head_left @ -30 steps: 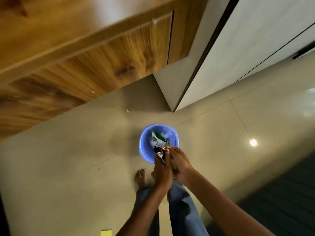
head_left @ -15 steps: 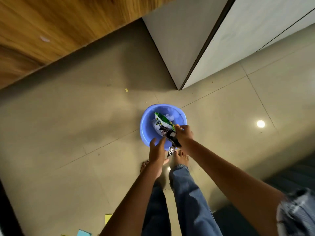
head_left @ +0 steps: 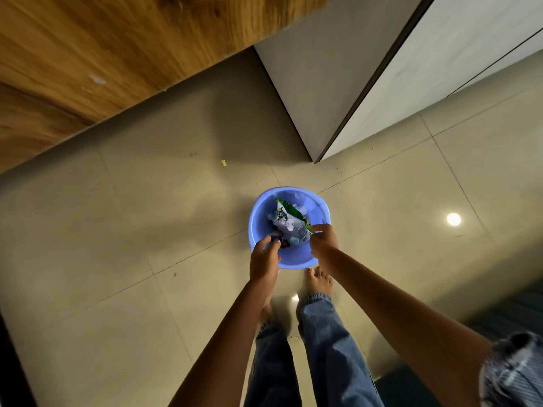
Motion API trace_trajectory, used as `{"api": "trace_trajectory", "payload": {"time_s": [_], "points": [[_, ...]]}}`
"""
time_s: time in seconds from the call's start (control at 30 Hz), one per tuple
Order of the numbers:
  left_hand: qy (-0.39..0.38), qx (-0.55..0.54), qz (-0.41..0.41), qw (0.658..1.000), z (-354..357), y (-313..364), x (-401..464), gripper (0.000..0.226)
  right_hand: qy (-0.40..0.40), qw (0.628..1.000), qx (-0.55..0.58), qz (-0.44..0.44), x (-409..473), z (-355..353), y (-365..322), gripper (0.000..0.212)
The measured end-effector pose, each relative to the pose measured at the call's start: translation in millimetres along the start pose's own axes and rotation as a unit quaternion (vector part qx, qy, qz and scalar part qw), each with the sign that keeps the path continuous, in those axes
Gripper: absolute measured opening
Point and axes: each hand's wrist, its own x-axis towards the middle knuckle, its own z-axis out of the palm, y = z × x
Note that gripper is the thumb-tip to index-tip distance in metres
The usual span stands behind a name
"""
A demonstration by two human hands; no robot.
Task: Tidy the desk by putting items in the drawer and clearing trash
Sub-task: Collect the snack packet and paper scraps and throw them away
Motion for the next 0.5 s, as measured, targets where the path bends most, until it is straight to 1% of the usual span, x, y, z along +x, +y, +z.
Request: {"api": "trace_trajectory", "payload": {"time_s": [0.13, 0.27, 0.37, 0.5], "points": [[0.007, 0.034, 0.003, 0.999, -3, -10, 0, 0.038, 0.005, 0.998, -0.048, -0.036, -3, 1, 8, 0.042], [0.012, 0.043, 0.007, 0.999, -7, -19, -5, 0.033, 0.011, 0.990, -0.106, -0.092, -12, -2, 16, 0.045], [0.017, 0.045, 0.015, 0.999, -11, -29, -8, 0.032, 0.013, 0.971, -0.167, -0.169, -23, -6, 25, 0.045], [0.023, 0.044, 0.025, 0.998, -18, -48, -21, 0.033, 0.012, 0.931, -0.265, -0.250, -42, -12, 46, 0.042]]}}
